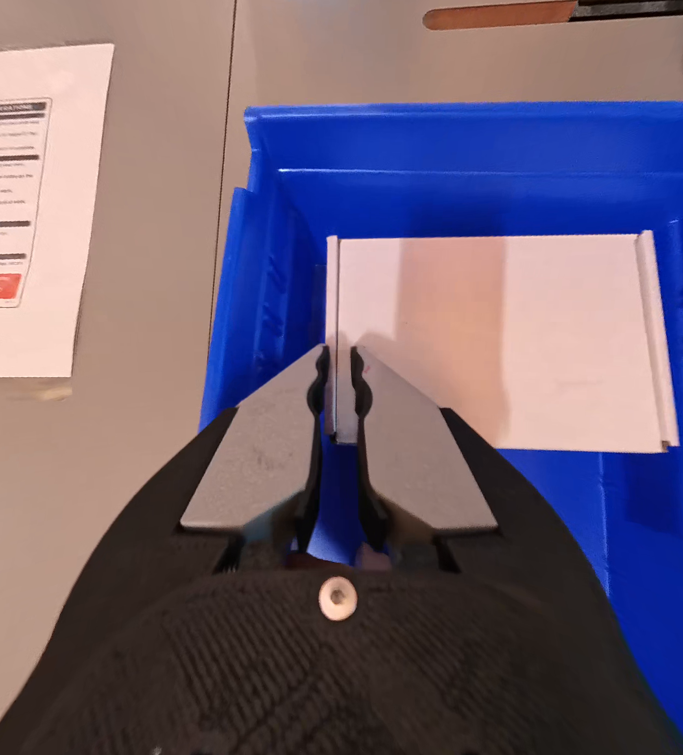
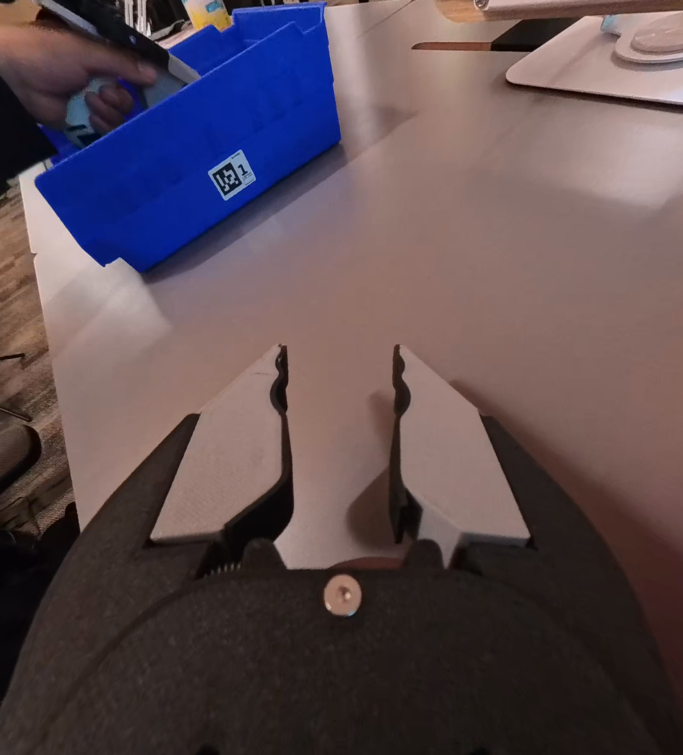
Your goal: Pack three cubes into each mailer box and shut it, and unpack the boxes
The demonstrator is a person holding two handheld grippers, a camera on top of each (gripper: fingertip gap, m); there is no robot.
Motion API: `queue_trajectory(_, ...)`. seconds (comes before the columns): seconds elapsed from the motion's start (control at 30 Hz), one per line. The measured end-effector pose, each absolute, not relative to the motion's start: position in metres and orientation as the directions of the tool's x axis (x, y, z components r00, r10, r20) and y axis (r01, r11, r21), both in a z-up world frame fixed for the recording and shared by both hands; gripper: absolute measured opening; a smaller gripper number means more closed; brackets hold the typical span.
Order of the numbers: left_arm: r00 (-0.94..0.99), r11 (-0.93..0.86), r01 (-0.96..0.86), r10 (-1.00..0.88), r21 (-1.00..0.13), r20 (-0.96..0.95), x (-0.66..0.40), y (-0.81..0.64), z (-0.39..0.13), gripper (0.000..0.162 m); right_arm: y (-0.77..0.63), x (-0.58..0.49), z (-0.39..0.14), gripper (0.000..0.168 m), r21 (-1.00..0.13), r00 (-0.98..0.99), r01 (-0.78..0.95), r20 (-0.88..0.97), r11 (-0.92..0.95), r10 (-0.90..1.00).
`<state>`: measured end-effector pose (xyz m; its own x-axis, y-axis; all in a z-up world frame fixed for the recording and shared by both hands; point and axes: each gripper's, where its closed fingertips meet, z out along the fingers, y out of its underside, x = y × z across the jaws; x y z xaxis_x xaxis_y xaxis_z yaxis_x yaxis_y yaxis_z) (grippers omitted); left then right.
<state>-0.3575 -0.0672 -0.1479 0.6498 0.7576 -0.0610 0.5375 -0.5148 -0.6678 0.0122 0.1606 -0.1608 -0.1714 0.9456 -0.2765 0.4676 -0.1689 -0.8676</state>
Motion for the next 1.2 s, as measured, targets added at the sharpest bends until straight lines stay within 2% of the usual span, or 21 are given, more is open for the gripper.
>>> queue_trajectory(0.1,0.661,-0.54,0.527,0.746,-0.657,-0.082,-0.358,-0.069,-0.148,0.012,0.16,0.012,-0.161,0.048,-0.867,-0.174,0.467,-0.281,-0.172,0.944)
queue_trajectory(0.3,0.665,-0.528,0.553,0.746,-0.644,-0.041,-0.357,-0.07,-0.149,0.008,0.16,0.012,-0.161,0.048,-0.867,-0.174,0.468,-0.281,-0.172,0.944)
queue_trajectory(0.37,0.639,-0.547,0.545,0.762,-0.636,-0.108,-0.364,-0.081,-0.151,0.0,0.16,0.013,-0.16,0.047,-0.868,-0.175,0.466,-0.282,-0.173,0.943)
queue_trajectory(0.53,0.645,-0.576,0.493,0.745,-0.652,-0.17,-0.365,-0.084,-0.15,0.0,0.159,0.013,-0.161,0.047,-0.865,-0.181,0.471,-0.284,-0.171,0.942)
queue_trajectory(0.67,0.665,-0.546,0.516,0.741,-0.66,-0.094,-0.356,-0.074,-0.148,0.001,0.158,0.013,-0.161,0.047,-0.867,-0.184,0.471,-0.279,-0.165,0.943)
queue_trajectory(0.9,0.665,-0.556,0.526,0.74,-0.644,-0.095,-0.35,-0.076,-0.148,0.001,0.157,0.014,-0.16,0.046,-0.868,-0.19,0.467,-0.284,-0.168,0.94)
queue_trajectory(1.2,0.687,-0.551,0.55,0.726,-0.628,-0.036,-0.342,-0.077,-0.148,0.011,0.155,0.014,-0.161,0.045,-0.865,-0.197,0.476,-0.281,-0.159,0.939)
